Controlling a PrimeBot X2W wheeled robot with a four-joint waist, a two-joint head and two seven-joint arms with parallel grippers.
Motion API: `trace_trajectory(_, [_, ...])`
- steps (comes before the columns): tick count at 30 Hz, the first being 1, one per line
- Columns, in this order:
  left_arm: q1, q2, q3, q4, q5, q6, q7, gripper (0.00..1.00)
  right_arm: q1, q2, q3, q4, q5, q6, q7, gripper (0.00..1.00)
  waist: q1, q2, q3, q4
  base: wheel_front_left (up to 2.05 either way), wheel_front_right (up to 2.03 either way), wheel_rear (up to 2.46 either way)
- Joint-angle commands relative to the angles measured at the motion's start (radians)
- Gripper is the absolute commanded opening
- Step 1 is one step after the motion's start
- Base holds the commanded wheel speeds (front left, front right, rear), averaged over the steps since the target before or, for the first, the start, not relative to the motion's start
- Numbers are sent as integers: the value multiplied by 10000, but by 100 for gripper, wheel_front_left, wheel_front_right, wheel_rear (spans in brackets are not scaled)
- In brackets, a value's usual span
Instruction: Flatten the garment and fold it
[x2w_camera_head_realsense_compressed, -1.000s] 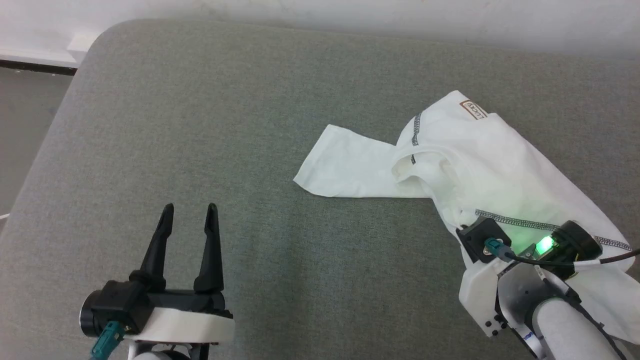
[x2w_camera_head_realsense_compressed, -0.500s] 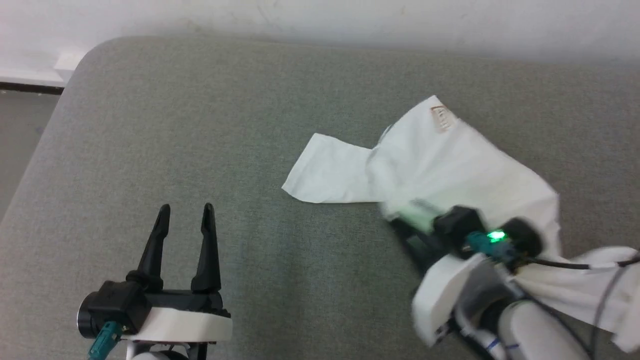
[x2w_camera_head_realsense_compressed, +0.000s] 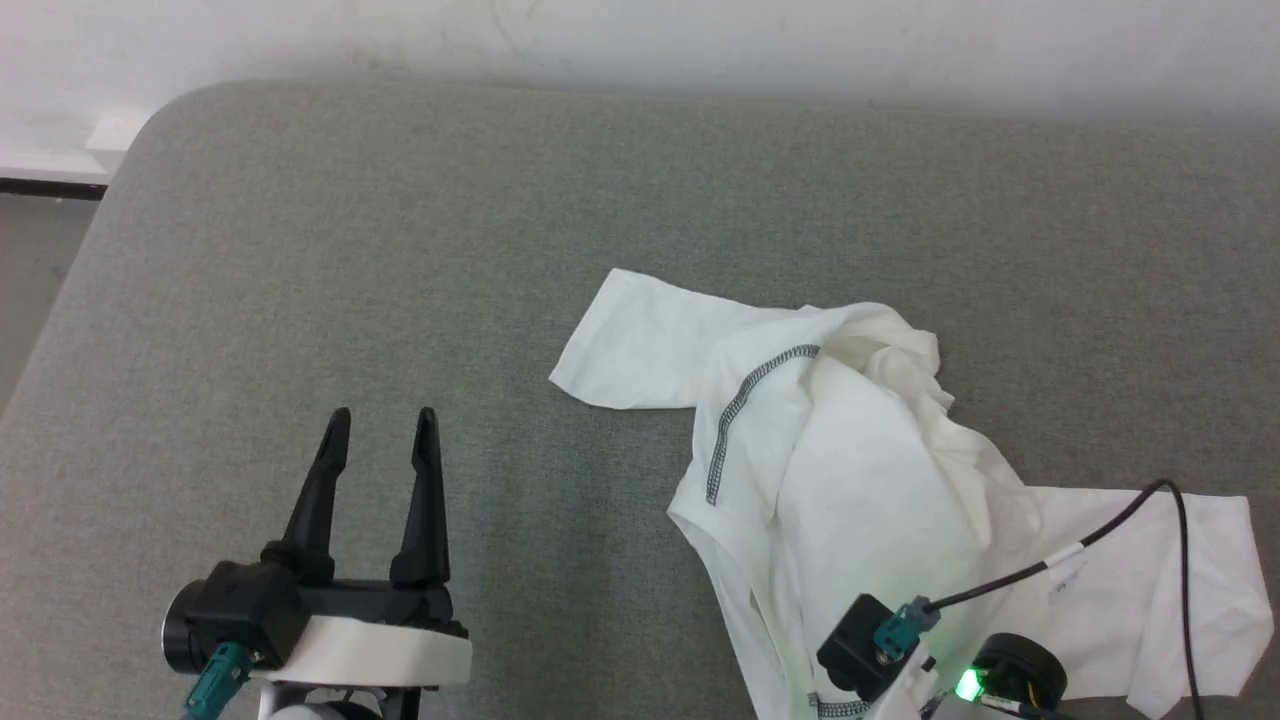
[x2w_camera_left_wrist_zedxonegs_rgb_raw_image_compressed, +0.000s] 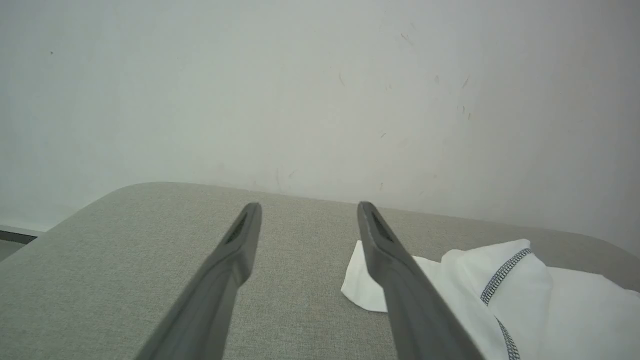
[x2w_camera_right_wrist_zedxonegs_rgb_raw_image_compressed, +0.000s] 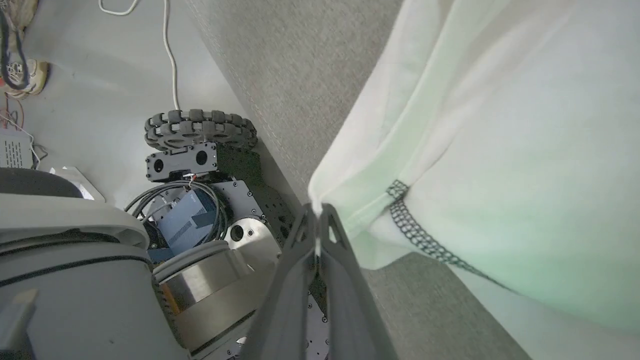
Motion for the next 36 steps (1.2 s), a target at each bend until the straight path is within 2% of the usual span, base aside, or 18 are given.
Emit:
trace_trajectory(1, [-56,-16,-18,-3,-81,-34,-47,100,93,-1,-38,19,-112,-7,17,0,1,-1,36,44,0,0,0])
trace_trajectory(2, [-57,-16,-17,7,-90,-39,-47,100,132,16,-90,20,-208,-7,-63,35,1,-1,49,62,0,0,0])
trace_trajectory(3, [-56,-16,-9,18,-94,-45,-47,100,164,91,-161,21,-270,-7,-211,100,1,-1,53,77,0,0,0])
trace_trajectory(11, [67,-16,120,128,-18,-69,-47,100,-51,987,-572,-461,244,-7,-1356,100,1,-1,-271,50,0,0,0])
trace_trajectory(14, [126,-16,85,121,22,-83,-47,100,-129,1282,-1334,-809,-10,-7,-2450,100,1,-1,-437,44,0,0,0])
trace_trajectory(18, [241,-16,80,44,74,-76,-47,100,280,2203,-3288,-960,-1700,-7,-4803,100,1,-1,-556,-8,0,0,0])
trace_trajectory(22, [454,-16,176,-163,161,-86,-47,100,1136,3446,-5320,-921,-4065,-7,-6939,100,1,-1,-595,-179,0,0,0])
trace_trajectory(24, [579,-16,239,-321,212,-111,-47,100,1602,3861,-6208,-894,-5167,-7,-7916,100,1,-1,-585,-272,0,0,0])
trace_trajectory(26, [703,-16,289,-501,273,-160,-47,100,2079,4087,-7031,-768,-5680,-7,-8713,100,1,-1,-582,-367,0,0,0])
trace_trajectory(29, [946,-16,330,-724,321,-182,-47,100,2667,4127,-7678,-287,-5029,-7,-9474,100,1,-1,-586,-563,0,0,0])
trace_trajectory(36, [655,115,36,-505,703,-384,-47,100,2664,4133,-7645,388,-4714,-7,-10009,100,1,-1,-440,-964,0,0,0])
